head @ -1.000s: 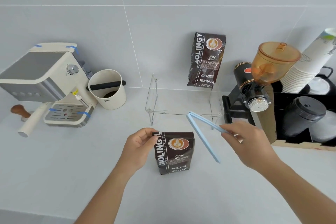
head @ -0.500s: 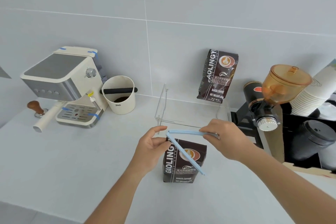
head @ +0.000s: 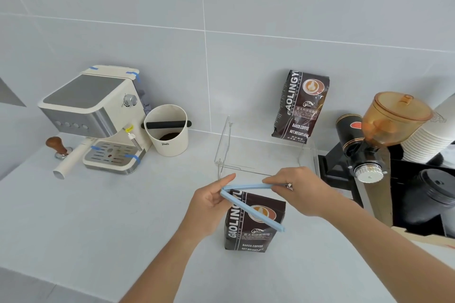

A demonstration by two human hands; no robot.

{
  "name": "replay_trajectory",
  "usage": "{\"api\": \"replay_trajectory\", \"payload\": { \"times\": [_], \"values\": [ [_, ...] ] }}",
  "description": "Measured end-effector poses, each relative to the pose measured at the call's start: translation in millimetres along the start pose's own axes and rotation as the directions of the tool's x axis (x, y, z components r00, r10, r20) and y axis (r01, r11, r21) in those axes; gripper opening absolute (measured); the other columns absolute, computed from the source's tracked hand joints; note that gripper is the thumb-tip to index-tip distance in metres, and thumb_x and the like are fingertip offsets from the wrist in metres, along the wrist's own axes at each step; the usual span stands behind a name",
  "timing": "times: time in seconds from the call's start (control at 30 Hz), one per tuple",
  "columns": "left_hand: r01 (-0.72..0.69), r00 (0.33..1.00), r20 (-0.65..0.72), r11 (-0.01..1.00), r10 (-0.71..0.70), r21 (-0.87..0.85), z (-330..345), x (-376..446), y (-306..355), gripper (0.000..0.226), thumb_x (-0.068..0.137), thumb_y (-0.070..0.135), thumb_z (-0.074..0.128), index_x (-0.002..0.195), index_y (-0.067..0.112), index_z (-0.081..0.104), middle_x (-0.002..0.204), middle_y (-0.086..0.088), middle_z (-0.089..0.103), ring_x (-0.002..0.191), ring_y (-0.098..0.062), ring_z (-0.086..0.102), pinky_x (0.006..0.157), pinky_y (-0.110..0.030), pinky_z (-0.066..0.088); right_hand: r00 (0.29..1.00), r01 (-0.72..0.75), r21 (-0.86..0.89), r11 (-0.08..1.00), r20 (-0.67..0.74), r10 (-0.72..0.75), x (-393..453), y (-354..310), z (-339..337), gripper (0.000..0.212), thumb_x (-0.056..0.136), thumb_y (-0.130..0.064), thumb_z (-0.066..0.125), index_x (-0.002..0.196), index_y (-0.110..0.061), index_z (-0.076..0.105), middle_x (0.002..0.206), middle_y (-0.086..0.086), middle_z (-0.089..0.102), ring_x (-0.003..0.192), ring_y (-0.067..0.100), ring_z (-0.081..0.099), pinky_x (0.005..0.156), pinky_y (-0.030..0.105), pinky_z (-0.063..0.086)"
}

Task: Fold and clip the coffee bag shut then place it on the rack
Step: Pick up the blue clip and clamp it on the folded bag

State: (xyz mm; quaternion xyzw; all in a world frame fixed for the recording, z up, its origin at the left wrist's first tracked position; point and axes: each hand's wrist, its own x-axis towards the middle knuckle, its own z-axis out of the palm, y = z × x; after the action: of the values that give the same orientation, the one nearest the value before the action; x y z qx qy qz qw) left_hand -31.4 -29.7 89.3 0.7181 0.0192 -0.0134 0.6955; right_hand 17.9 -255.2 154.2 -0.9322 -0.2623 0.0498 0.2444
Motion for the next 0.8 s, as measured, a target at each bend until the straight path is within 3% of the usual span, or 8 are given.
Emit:
{"api": "replay_trajectory", "payload": {
  "times": [0.33, 0.43, 0.5, 0.6, 0.7, 0.8],
  "values": [
    [0.003, 0.999, -0.040, 0.999, -0.001, 0.041, -4, 2, -9, 0.050, 0.083, -0.008, 0.064, 0.094, 0.040, 0.073, 0.092, 0.002, 0.079, 0.091, -0.016, 0.074, 0.084, -0.021, 0.054, 0.998, -0.046, -0.008, 0.999, 0.031, 0.047, 0, 5, 6, 0.026, 0.093, -0.017, 0.056, 0.115, -0.023, 0.069, 0.091, -0.004, 0.066, 0.079, 0.012, 0.053, 0.074, 0.026, 0.046],
    [-0.005, 0.998, -0.058, 0.998, 0.008, 0.057, -3, 3, -10, 0.050, 0.083, -0.008, 0.064, 0.095, 0.040, 0.072, 0.094, 0.001, 0.079, 0.092, -0.015, 0.074, 0.084, -0.020, 0.054, 0.995, -0.082, 0.069, 0.994, 0.062, 0.078, -5, -1, 2, 0.029, 0.095, -0.029, 0.051, 0.119, -0.024, 0.066, 0.100, -0.007, 0.067, 0.089, 0.011, 0.058, 0.078, 0.028, 0.048],
    [-0.014, 0.997, -0.074, 0.998, 0.019, 0.062, -1, 3, -10, 0.048, 0.083, -0.008, 0.063, 0.095, 0.038, 0.072, 0.092, 0.006, 0.078, 0.090, -0.011, 0.073, 0.082, -0.017, 0.054, 0.981, -0.156, 0.119, 0.980, 0.130, 0.141, -12, -5, -3, 0.046, 0.088, -0.052, 0.051, 0.128, -0.030, 0.057, 0.117, -0.010, 0.063, 0.105, 0.010, 0.056, 0.090, 0.028, 0.046],
    [-0.024, 0.993, -0.114, 0.998, 0.031, 0.063, 2, 2, -12, 0.048, 0.082, -0.011, 0.063, 0.094, 0.035, 0.072, 0.086, 0.010, 0.078, 0.085, -0.007, 0.073, 0.079, -0.013, 0.053, 0.954, -0.198, 0.043, 0.979, 0.239, 0.182, -23, -9, -4, 0.091, 0.062, -0.081, 0.054, 0.141, -0.039, 0.034, 0.127, -0.019, 0.046, 0.117, 0.006, 0.042, 0.102, 0.030, 0.039],
    [-0.039, 0.990, -0.130, 0.997, 0.047, 0.066, 4, 2, -13, 0.047, 0.080, -0.012, 0.064, 0.093, 0.033, 0.072, 0.089, 0.007, 0.077, 0.088, -0.010, 0.074, 0.080, -0.014, 0.054, 0.966, -0.137, -0.023, 0.990, 0.217, 0.139, -27, -8, 5, 0.097, 0.063, -0.071, 0.065, 0.144, -0.037, 0.025, 0.133, -0.020, 0.039, 0.119, 0.004, 0.038, 0.103, 0.025, 0.035],
    [-0.035, 0.991, -0.126, 0.997, 0.043, 0.068, 3, 1, -11, 0.045, 0.079, -0.013, 0.065, 0.092, 0.029, 0.072, 0.085, 0.010, 0.078, 0.086, -0.006, 0.073, 0.079, -0.012, 0.053, 0.988, -0.102, 0.018, 0.995, 0.120, 0.100, -28, -2, 9, 0.082, 0.072, -0.055, 0.069, 0.143, -0.030, 0.035, 0.129, -0.014, 0.047, 0.111, 0.005, 0.046, 0.098, 0.025, 0.044]
  ]
}}
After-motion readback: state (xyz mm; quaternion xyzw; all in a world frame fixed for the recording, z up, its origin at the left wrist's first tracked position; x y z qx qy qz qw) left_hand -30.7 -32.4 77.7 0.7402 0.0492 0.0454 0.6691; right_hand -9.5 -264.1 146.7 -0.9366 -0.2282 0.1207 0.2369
